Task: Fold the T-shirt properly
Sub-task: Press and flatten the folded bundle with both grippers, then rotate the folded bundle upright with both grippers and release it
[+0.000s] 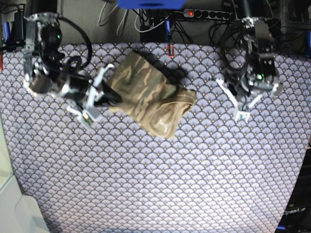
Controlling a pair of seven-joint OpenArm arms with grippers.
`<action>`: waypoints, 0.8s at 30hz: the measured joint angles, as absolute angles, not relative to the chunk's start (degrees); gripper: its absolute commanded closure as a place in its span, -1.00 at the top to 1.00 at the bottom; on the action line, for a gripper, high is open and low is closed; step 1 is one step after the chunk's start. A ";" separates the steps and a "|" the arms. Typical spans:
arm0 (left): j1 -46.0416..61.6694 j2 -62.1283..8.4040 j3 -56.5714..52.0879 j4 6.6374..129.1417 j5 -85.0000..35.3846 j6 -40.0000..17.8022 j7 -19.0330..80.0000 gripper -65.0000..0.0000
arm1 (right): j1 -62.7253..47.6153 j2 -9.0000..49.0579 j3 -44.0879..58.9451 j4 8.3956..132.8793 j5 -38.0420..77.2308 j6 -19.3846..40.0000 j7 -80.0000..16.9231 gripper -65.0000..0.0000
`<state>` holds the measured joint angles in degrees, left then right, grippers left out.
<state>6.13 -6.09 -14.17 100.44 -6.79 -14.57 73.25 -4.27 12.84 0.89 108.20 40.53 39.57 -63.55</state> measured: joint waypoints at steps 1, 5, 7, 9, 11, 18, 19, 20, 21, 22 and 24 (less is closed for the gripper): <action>6.83 -5.32 -14.26 100.97 -6.44 -14.52 73.32 -0.99 | -3.05 12.05 0.78 108.12 40.77 39.57 -64.45 -1.00; 9.69 -2.33 -13.78 102.74 -7.31 -14.57 73.08 -0.99 | 0.67 8.78 0.71 108.18 40.91 39.59 -66.96 -1.00; 10.17 -1.10 -13.82 102.85 -6.28 -14.55 73.63 -0.99 | 2.07 7.57 -0.54 108.07 40.64 39.59 -68.10 -1.00; 10.31 -0.45 -11.38 102.91 -6.15 -14.26 73.30 -0.99 | 3.66 6.35 -2.39 108.07 40.53 39.59 -68.51 -1.00; 10.50 0.25 -8.38 102.89 -6.26 -14.33 73.08 -0.99 | 4.21 4.10 -4.08 108.12 40.56 39.59 -68.99 -1.00; 8.69 3.77 -6.90 101.12 -5.98 -13.91 73.06 -0.99 | 5.93 1.67 -9.19 103.50 40.58 39.59 -68.84 -1.00; 7.97 4.08 -6.83 99.66 -6.20 -13.91 72.97 -0.99 | 6.20 1.26 -9.52 102.19 40.86 39.59 -68.42 -1.00; 7.05 4.25 -6.61 97.95 -6.24 -13.91 72.82 -0.99 | 6.57 1.28 -9.78 100.71 40.97 39.59 -67.44 -1.00; 6.31 4.29 -6.63 96.62 -6.24 -13.91 72.82 -0.99 | 6.90 1.45 -10.13 99.46 40.64 39.59 -67.42 -1.00; 5.96 4.25 -6.66 95.74 -6.22 -13.91 72.88 -0.99 | 7.20 1.93 -10.85 98.39 40.18 39.59 -66.70 -1.00; 4.73 3.99 -7.01 94.35 -6.87 -13.93 73.06 -0.99 | 8.23 2.59 -11.57 96.16 40.42 39.59 -65.65 -1.00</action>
